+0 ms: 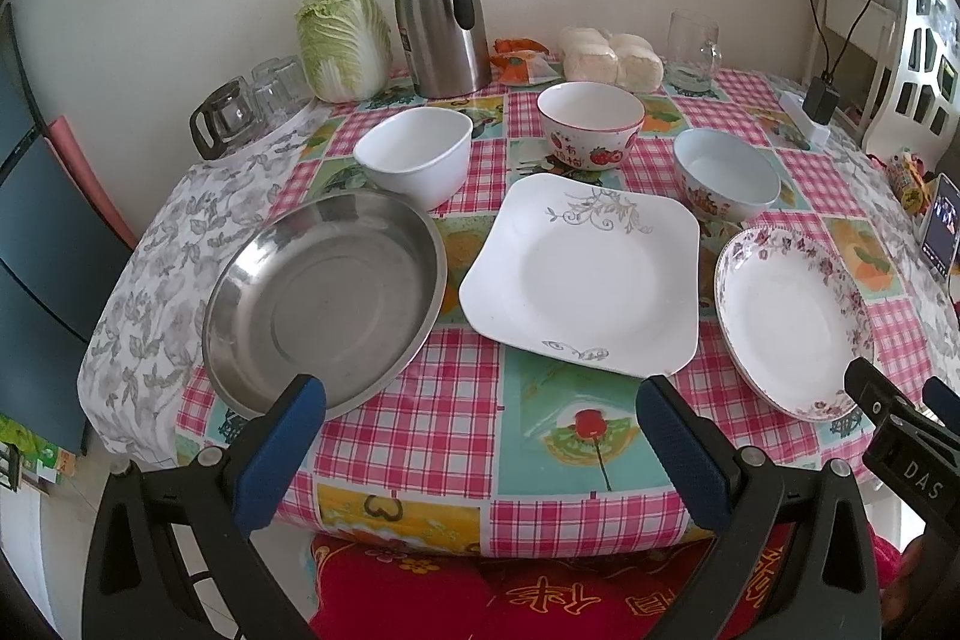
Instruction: Organize plates and bowls
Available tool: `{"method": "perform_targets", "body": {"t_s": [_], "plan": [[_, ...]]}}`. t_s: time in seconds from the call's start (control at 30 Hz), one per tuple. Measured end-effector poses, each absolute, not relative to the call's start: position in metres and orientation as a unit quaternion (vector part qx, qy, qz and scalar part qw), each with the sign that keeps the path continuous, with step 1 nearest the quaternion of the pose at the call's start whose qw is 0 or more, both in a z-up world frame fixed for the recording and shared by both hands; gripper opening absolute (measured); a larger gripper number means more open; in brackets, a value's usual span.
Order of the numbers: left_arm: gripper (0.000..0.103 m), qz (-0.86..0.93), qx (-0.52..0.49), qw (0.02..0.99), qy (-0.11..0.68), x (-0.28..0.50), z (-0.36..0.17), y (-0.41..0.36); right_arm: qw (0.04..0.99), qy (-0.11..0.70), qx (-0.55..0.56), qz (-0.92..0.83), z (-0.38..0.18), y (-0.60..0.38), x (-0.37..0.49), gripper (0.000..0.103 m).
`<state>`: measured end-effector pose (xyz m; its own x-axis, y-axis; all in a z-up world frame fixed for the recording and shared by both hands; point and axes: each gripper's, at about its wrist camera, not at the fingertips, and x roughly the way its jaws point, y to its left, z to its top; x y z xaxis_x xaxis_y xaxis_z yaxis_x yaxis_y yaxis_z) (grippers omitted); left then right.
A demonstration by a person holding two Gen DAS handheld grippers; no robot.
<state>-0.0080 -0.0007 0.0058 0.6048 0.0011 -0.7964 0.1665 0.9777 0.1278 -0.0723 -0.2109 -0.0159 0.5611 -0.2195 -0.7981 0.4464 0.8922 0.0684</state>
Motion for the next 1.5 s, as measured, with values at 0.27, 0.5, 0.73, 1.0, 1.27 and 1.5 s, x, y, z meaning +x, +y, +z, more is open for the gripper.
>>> {"method": "perform_targets", "body": {"t_s": [0.27,0.5,0.73,1.0,1.27,1.5], "plan": [[0.103,-0.05,0.073,0.887,0.454,0.007,0.009,0.006,0.876,0.427,0.118,-0.192,-0.009,-0.205,-0.062,0.103],[0.103,-0.028,0.031,0.889,0.457,0.05,0.03,0.016,0.889,0.412,0.1,-0.173,0.022,-0.197,-0.022,0.103],[0.103,0.027,-0.037,0.879,0.474,0.101,0.031,0.039,0.895,0.405,0.096,-0.159,0.034,-0.187,0.023,0.103],[0.103,0.072,-0.047,0.876,0.476,0.137,0.018,0.048,0.886,0.423,0.113,-0.155,0.016,-0.189,0.067,0.103],[0.103,0.104,-0.053,0.885,0.452,0.156,0.011,0.075,0.89,0.419,0.102,-0.148,0.02,-0.184,0.097,0.103],[0.103,0.143,-0.075,0.881,0.445,0.154,0.006,0.13,0.907,0.392,0.106,-0.109,0.028,-0.154,0.112,0.103]]}}
